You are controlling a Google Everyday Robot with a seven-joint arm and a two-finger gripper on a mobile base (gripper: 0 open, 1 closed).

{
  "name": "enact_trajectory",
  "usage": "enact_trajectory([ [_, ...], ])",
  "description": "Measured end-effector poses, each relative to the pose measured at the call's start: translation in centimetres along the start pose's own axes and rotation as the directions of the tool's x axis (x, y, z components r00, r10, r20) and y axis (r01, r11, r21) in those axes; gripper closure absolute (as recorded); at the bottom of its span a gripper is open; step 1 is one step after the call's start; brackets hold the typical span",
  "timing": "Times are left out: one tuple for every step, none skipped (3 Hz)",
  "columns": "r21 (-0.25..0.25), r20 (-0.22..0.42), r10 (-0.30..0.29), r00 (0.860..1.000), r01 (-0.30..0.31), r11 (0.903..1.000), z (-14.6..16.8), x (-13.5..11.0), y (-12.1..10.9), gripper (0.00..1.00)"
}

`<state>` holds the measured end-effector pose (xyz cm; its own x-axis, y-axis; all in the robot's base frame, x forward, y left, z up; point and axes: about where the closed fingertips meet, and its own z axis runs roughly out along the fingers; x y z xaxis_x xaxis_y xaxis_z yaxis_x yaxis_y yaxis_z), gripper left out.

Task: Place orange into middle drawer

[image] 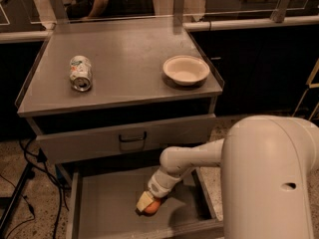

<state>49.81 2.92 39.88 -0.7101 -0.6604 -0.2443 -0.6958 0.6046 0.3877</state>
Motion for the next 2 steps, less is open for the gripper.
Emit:
enact_trajectory([
  [-0.008, -0.008, 0.015, 1.000, -0.015, 0.9998, 1.6, 0.3, -0.8, 1.00],
  [-0.031, -0.013, 0.028, 1.000, -0.028, 0.9991, 3.3, 0.7, -1.1, 1.00],
])
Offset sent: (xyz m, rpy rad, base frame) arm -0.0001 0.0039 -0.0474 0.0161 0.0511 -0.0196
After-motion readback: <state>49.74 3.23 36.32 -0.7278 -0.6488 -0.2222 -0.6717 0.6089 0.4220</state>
